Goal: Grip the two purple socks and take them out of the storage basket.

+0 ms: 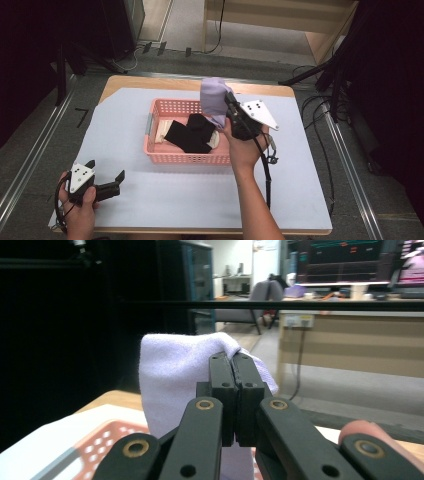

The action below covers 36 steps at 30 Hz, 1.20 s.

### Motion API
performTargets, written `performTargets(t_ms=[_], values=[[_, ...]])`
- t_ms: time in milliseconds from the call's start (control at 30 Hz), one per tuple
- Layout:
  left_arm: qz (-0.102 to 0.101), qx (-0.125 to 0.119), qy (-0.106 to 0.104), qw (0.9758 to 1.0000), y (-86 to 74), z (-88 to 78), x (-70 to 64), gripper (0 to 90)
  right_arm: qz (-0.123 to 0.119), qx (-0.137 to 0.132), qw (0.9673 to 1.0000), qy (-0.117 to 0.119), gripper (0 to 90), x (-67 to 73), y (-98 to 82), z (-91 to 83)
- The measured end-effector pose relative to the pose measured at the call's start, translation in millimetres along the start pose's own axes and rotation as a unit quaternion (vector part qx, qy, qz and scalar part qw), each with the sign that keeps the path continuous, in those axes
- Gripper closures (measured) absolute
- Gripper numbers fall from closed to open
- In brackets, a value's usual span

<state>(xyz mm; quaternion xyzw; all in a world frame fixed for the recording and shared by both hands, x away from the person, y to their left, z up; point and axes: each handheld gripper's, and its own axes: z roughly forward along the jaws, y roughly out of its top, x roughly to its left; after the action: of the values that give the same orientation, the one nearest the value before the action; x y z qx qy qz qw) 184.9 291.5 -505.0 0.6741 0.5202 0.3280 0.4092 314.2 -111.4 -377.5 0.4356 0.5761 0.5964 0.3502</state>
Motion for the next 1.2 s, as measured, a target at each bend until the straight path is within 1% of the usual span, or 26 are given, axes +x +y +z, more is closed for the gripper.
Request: performTargets(t_ms=[33, 67, 100, 333, 467, 500, 533, 567, 600, 633, 700, 733, 767, 800, 833, 867, 900, 933, 967, 1000, 1033, 1067, 1100, 1133, 1167, 1200], values=[[0.0, 0.0, 0.0, 1.0, 0.0, 0.0, 0.0, 0.2, 0.0, 0.0, 1.0, 0.0, 90.0, 0.0, 0.0, 0.0], [0.0, 0.0, 0.0, 1.0, 0.0, 0.0, -0.1, 0.2, 0.001, -0.002, 1.0, -0.007, 89.9, -4.5, 0.8, -2.0], [0.0, 0.001, 0.0, 1.0, 0.0, -0.1, -0.1, 0.2, 0.003, -0.003, 0.9998, -0.018, 89.9, -13.8, 2.0, -6.0], [0.004, 0.002, -0.001, 1.0, 0.1, -0.5, 0.2, 0.1, 0.014, -0.003, 0.9977, -0.066, 89.9, -50.3, 0.5, -20.0], [0.005, 0.002, -0.001, 1.0, 0.1, -0.5, 0.4, 0.2, 0.016, 0.004, 0.9963, -0.085, 89.9, -64.4, -4.2, -24.9], [0.003, 0.001, 0.0, 1.0, 0.0, -0.3, 0.0, 0.2, 0.018, 0.013, 0.9947, -0.1, 89.9, -76.2, -10.4, -28.8], [0.002, 0.001, 0.0, 1.0, 0.0, -0.3, -0.1, 0.2, 0.018, 0.013, 0.9947, -0.1, 89.9, -76.2, -10.4, -28.8], [0.003, 0.001, -0.001, 1.0, -0.1, -0.5, 0.0, 0.2, 0.026, 0.022, 0.9926, -0.116, 89.9, -86.9, -18.0, -32.4], [0.003, 0.001, -0.001, 1.0, -0.1, -0.5, 0.0, 0.2, 0.026, 0.022, 0.9926, -0.116, 89.9, -86.9, -18.0, -32.4], [0.003, 0.0, 0.001, 1.0, -0.1, -0.4, -0.2, 0.2, 0.033, 0.034, 0.9901, -0.132, 89.9, -97.9, -27.4, -35.4], [0.003, 0.0, 0.001, 1.0, -0.1, -0.4, -0.2, 0.2, 0.04, 0.048, 0.9874, -0.146, 89.9, -108.5, -38.6, -38.1], [0.003, 0.0, 0.001, 1.0, -0.1, -0.4, -0.2, 0.1, 0.04, 0.048, 0.9874, -0.146, 89.9, -108.5, -38.6, -38.1], [0.004, 0.001, 0.001, 1.0, -0.2, -0.5, -0.3, 0.2, 0.049, 0.063, 0.9845, -0.156, 89.9, -117.3, -50.5, -40.2], [0.004, 0.001, 0.001, 1.0, -0.2, -0.5, -0.3, 0.2, 0.053, 0.072, 0.9827, -0.162, 89.9, -121.1, -56.5, -41.3], [0.005, 0.001, 0.001, 1.0, -0.2, -0.6, -0.4, 0.2, 0.053, 0.072, 0.9827, -0.162, 89.9, -121.1, -56.5, -41.3], [0.005, 0.001, 0.001, 1.0, -0.1, -0.8, -0.4, 0.2, 0.055, 0.078, 0.9814, -0.166, 89.9, -124.7, -62.2, -42.0], [0.009, 0.001, 0.002, 1.0, -0.1, -0.7, -0.3, 0.1, 0.071, 0.097, 0.9786, -0.168, 89.4, -129.8, -72.1, -43.4], [0.009, 0.002, 0.002, 1.0, 0.0, -0.7, -0.5, 0.2, 0.081, 0.102, 0.9784, -0.161, 87.9, -131.6, -75.0, -43.6], [0.01, 0.003, 0.002, 0.9999, 0.0, -0.7, -0.7, 0.1, 0.099, 0.107, 0.9789, -0.144, 84.6, -133.3, -78.0, -43.4], [0.01, 0.003, 0.002, 0.9999, 0.0, -0.7, -0.7, 0.2, 0.099, 0.107, 0.9789, -0.144, 84.6, -133.3, -78.0, -43.4], [0.009, 0.003, 0.003, 0.9999, 0.1, -0.6, -1.0, 0.2, 0.1, 0.111, 0.9786, -0.142, 73.9, -129.8, -79.0, -41.9], [0.01, 0.004, 0.003, 0.9999, 0.1, -0.4, -1.0, 0.2, 0.092, 0.107, 0.9794, -0.145, 71.3, -126.0, -77.6, -40.6], [0.01, 0.004, 0.003, 0.9999, 0.1, -0.4, -1.0, 0.1, 0.092, 0.107, 0.9794, -0.145, 71.3, -126.0, -77.6, -40.6], [0.011, 0.004, 0.002, 0.9999, 0.1, -0.4, -1.1, 0.1, 0.089, 0.102, 0.9805, -0.143, 69.3, -123.2, -76.5, -39.7], [0.012, 0.005, 0.002, 0.9999, 0.2, -0.6, -1.0, 0.2, 0.096, 0.104, 0.9824, -0.122, 67.6, -114.1, -71.3, -34.6], [0.012, 0.004, 0.003, 0.9999, 0.1, -0.5, -1.1, 0.2, 0.096, 0.104, 0.9824, -0.122, 67.6, -114.1, -71.3, -34.6]])
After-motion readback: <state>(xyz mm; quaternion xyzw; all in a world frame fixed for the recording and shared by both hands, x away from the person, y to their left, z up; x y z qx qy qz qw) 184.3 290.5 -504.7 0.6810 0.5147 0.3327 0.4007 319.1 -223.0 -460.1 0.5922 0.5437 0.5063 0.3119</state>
